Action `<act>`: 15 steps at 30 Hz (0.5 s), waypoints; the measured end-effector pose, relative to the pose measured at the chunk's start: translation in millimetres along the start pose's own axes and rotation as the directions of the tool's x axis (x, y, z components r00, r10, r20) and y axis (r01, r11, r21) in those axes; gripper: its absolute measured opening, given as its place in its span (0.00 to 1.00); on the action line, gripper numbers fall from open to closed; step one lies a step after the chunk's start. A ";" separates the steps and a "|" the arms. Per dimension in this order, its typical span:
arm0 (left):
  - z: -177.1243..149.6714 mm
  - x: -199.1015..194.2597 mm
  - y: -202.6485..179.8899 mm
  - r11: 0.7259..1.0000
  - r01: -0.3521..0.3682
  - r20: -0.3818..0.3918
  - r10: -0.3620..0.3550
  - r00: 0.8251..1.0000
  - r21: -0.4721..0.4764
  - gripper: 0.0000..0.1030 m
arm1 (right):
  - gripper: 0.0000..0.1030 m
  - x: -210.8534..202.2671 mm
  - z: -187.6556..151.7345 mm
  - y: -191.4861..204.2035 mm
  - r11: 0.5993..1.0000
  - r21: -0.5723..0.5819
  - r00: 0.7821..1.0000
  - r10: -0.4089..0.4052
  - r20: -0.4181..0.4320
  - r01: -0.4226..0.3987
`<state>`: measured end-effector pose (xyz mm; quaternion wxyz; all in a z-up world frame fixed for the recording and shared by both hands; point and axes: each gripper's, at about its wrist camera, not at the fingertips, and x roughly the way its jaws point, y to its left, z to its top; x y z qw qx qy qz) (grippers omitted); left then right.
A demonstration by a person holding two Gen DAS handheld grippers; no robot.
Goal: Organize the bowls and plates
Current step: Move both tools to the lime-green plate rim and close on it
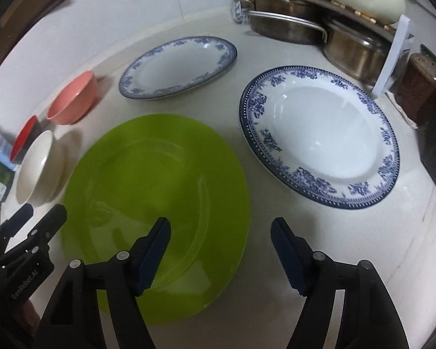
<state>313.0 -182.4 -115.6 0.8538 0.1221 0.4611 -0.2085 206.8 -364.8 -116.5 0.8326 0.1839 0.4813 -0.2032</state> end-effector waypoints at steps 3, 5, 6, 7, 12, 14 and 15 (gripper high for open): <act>3.1 10.3 -1.9 1.000 0.005 -0.027 -0.006 1.000 -0.008 0.66 | 0.60 13.4 8.0 -3.0 1.000 0.005 1.000 -0.002 -0.025 0.002; 4.5 17.0 -3.2 1.000 0.017 -0.053 -0.017 0.998 -0.010 0.63 | 0.59 19.7 12.0 -3.6 1.000 0.012 0.999 0.009 -0.040 -0.008; 4.7 20.3 -3.6 1.000 0.021 -0.064 -0.022 0.998 -0.012 0.61 | 0.57 23.0 13.5 -3.6 1.000 0.014 0.999 0.010 -0.050 -0.009; 6.8 22.9 -4.2 1.000 0.021 -0.071 -0.022 0.997 -0.012 0.60 | 0.55 25.7 14.7 -4.0 1.000 0.016 0.998 0.013 -0.056 -0.012; 8.9 32.4 -7.8 0.999 0.045 -0.110 -0.046 0.993 -0.009 0.51 | 0.49 32.2 18.2 -3.6 1.000 0.014 0.997 0.003 -0.075 -0.002; 9.9 34.7 -8.1 0.998 0.055 -0.118 -0.056 0.991 -0.010 0.49 | 0.47 34.3 20.8 -4.1 1.000 0.014 0.997 0.002 -0.076 -0.001; 10.3 34.7 -7.9 0.998 0.055 -0.117 -0.056 0.992 -0.011 0.47 | 0.45 34.4 21.3 -3.6 1.000 0.012 0.997 0.001 -0.076 0.000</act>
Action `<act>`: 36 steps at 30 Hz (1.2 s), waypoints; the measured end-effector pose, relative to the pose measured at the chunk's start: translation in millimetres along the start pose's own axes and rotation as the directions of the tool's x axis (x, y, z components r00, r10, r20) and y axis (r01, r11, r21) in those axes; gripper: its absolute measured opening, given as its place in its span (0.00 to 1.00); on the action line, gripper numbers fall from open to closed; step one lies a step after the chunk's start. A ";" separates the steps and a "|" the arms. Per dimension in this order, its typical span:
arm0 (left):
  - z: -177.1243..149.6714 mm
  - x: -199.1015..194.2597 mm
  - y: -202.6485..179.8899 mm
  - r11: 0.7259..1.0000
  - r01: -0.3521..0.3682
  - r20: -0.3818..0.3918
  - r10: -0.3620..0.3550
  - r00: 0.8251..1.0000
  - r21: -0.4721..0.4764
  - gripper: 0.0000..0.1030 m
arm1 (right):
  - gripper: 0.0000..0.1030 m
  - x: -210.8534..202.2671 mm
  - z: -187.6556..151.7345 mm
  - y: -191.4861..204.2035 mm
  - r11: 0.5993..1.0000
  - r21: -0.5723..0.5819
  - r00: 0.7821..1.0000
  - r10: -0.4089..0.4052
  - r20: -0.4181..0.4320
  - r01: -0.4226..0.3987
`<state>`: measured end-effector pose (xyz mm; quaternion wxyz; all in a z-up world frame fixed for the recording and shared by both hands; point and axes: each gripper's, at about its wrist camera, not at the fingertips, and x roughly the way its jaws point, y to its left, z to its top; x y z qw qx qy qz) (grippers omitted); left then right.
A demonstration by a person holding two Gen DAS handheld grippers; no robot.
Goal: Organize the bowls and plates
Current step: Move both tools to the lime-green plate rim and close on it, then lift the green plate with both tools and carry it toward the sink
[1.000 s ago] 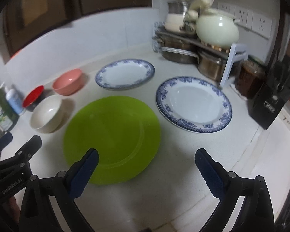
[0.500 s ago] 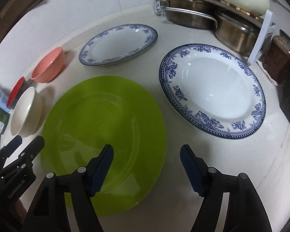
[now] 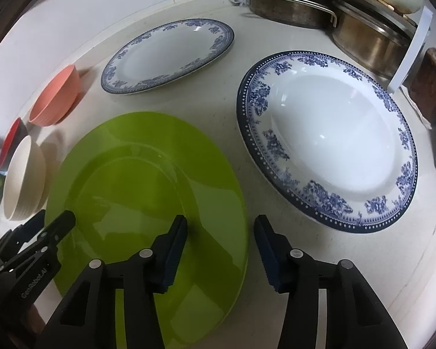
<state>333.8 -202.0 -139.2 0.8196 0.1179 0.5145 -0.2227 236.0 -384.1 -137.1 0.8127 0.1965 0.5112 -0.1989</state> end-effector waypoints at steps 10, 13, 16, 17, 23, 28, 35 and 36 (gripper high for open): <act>3.2 0.4 0.1 1.000 -0.005 0.000 0.005 1.000 0.013 0.41 | 0.41 0.4 1.6 3.4 1.000 0.008 1.000 -0.005 0.008 0.005; 3.2 -1.2 0.0 1.000 -0.024 0.009 0.024 1.000 0.014 0.41 | 0.41 0.2 1.7 3.7 1.000 0.011 1.000 -0.007 0.006 0.007; 0.9 -8.1 0.8 0.999 -0.048 0.032 0.047 0.998 0.024 0.40 | 0.40 -1.9 0.0 6.0 1.000 0.005 1.000 -0.007 0.011 0.007; 0.0 -10.6 1.3 0.998 -0.053 0.036 0.052 0.998 0.026 0.39 | 0.40 -3.1 -0.8 7.2 1.000 0.001 1.000 -0.008 0.014 0.008; -11.9 -25.7 7.3 0.998 -0.061 0.054 0.060 0.997 0.020 0.38 | 0.39 -14.6 -9.1 12.8 1.000 -0.010 0.999 -0.007 0.033 0.007; -23.3 -41.6 12.2 0.998 -0.067 0.079 0.066 0.995 -0.001 0.37 | 0.39 -24.7 -18.4 16.5 1.000 -0.022 0.999 -0.009 0.049 0.010; -42.2 -75.0 22.7 0.998 -0.049 0.115 0.053 0.992 -0.043 0.37 | 0.39 -50.8 -35.7 24.1 0.999 -0.047 0.997 -0.005 0.081 0.009; -43.4 -79.5 24.5 0.998 -0.045 0.120 0.051 0.991 -0.051 0.37 | 0.39 -56.1 -38.0 26.0 0.999 -0.052 0.996 -0.005 0.088 0.009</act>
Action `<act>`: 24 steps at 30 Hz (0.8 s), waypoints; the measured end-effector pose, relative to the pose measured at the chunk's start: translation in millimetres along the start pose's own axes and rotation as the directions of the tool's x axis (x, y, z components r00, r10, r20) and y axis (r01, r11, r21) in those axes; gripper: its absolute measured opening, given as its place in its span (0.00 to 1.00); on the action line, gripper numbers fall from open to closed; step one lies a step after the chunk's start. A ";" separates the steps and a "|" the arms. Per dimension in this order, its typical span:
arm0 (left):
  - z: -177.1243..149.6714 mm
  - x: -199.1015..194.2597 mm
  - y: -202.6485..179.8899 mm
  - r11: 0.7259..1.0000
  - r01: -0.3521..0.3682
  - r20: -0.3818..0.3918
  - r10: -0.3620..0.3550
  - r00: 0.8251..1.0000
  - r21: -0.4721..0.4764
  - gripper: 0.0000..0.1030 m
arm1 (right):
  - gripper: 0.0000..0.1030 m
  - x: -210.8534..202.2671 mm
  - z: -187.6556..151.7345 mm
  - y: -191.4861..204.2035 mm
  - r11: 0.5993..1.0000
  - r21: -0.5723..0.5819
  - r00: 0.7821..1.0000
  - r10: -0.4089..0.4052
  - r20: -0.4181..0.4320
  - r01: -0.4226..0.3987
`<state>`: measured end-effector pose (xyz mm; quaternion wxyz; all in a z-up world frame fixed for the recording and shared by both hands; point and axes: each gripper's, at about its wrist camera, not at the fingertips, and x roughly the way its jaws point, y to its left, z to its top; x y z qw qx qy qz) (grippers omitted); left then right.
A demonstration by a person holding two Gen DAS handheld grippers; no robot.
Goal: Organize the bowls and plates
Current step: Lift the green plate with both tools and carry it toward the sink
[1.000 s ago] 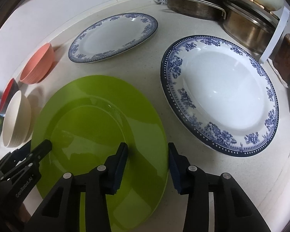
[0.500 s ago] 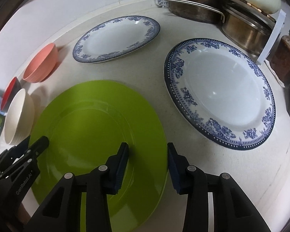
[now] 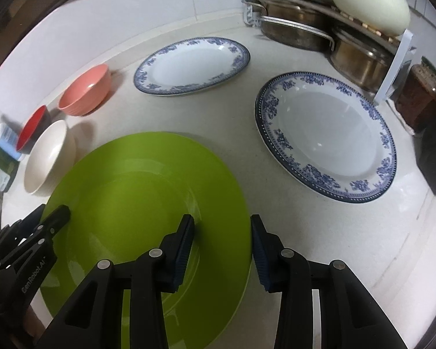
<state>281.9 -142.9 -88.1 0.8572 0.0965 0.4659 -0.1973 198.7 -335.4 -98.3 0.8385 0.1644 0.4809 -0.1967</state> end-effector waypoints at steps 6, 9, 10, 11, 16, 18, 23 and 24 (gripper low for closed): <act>-10.1 -36.3 23.8 0.998 -0.012 0.049 0.016 0.999 -0.065 0.37 | 0.39 -33.2 -7.0 18.9 0.998 -0.057 0.999 0.008 0.048 -0.005; -16.6 -56.0 42.0 0.993 -0.034 0.080 0.043 0.996 -0.109 0.37 | 0.39 -47.4 -8.8 32.1 0.996 -0.090 0.997 0.022 0.073 -0.016; -18.9 -61.6 47.1 0.991 -0.040 0.088 0.051 0.995 -0.125 0.37 | 0.39 -52.7 -9.7 38.8 0.994 -0.107 0.996 0.033 0.081 -0.024; -20.5 -65.7 52.0 0.989 -0.045 0.094 0.058 0.994 -0.138 0.37 | 0.39 -56.0 -10.1 43.8 0.992 -0.120 0.995 0.042 0.087 -0.031; -37.2 -89.6 80.3 0.976 -0.089 0.123 0.115 0.986 -0.197 0.37 | 0.39 -71.3 -16.3 72.0 0.980 -0.184 0.990 0.094 0.109 -0.073; -45.0 -97.8 93.4 0.969 -0.110 0.128 0.141 0.982 -0.223 0.37 | 0.39 -75.8 -19.2 85.5 0.972 -0.213 0.987 0.121 0.110 -0.096; -64.3 -109.8 130.7 0.937 -0.162 0.111 0.204 0.973 -0.309 0.37 | 0.39 -81.8 -29.2 120.3 0.947 -0.289 0.979 0.178 0.101 -0.142; -67.6 -110.4 136.4 0.931 -0.169 0.105 0.213 0.971 -0.323 0.37 | 0.39 -81.5 -31.7 130.2 0.939 -0.309 0.977 0.191 0.095 -0.153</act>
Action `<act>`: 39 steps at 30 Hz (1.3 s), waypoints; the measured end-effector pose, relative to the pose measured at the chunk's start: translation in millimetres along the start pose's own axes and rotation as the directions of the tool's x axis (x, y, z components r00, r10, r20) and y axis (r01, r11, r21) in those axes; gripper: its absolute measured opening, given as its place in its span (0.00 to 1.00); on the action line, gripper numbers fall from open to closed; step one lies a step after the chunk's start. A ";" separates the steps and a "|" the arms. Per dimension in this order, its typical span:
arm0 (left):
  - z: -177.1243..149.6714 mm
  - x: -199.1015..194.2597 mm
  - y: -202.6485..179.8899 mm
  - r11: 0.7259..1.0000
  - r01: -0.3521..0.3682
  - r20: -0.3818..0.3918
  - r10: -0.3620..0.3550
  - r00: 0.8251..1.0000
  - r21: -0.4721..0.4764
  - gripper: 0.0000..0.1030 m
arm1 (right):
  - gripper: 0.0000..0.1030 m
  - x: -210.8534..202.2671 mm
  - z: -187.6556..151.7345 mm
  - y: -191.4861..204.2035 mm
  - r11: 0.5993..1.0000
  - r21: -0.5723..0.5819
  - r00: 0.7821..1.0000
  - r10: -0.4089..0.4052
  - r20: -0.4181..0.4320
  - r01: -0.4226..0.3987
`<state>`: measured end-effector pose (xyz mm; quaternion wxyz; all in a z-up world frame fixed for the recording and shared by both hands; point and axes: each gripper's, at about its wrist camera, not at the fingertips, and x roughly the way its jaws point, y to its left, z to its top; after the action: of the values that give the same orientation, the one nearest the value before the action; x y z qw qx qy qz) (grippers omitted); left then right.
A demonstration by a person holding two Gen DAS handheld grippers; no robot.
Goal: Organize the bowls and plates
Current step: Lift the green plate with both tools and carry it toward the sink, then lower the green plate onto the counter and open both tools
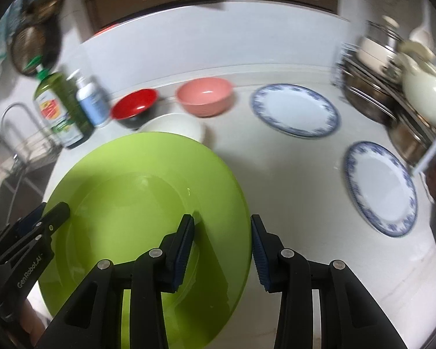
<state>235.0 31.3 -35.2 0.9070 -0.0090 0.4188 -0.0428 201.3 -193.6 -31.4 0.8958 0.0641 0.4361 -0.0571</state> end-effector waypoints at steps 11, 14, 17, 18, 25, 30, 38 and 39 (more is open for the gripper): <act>-19.9 22.2 65.7 0.990 -0.109 -0.077 0.102 0.992 -0.086 0.37 | 0.39 37.0 -8.6 75.7 0.986 -0.134 0.992 0.091 -0.093 -0.103; -22.3 31.3 73.8 0.988 -0.127 -0.093 0.119 0.989 -0.085 0.37 | 0.39 47.2 -10.8 90.2 0.981 -0.157 0.989 0.093 -0.111 -0.110; -24.5 43.4 82.0 0.987 -0.130 -0.117 0.119 0.986 -0.096 0.37 | 0.39 58.7 -11.0 101.2 0.979 -0.167 0.987 0.092 -0.135 -0.114; -24.9 45.7 83.8 0.987 -0.130 -0.121 0.118 0.986 -0.096 0.37 | 0.39 63.1 -11.4 104.6 0.978 -0.172 0.986 0.091 -0.139 -0.115; -30.8 70.3 93.5 0.985 -0.148 -0.166 0.132 0.977 -0.089 0.37 | 0.39 90.4 -12.4 116.8 0.975 -0.186 0.979 0.086 -0.185 -0.121; -34.0 79.6 96.4 0.985 -0.150 -0.188 0.132 0.973 -0.088 0.37 | 0.39 105.0 -14.1 120.5 0.974 -0.190 0.972 0.080 -0.220 -0.123; -38.5 83.6 98.6 0.986 -0.153 -0.222 0.134 0.966 -0.073 0.39 | 0.39 113.6 -18.1 122.2 0.972 -0.193 0.962 0.077 -0.260 -0.130; -39.0 84.4 98.6 0.985 -0.154 -0.231 0.134 0.964 -0.073 0.39 | 0.39 114.8 -19.2 122.2 0.972 -0.194 0.960 0.077 -0.268 -0.132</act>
<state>266.7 123.0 -129.8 0.8531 -0.0146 0.5198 0.0416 276.2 -75.3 -125.7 0.8347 -0.0009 0.5488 0.0458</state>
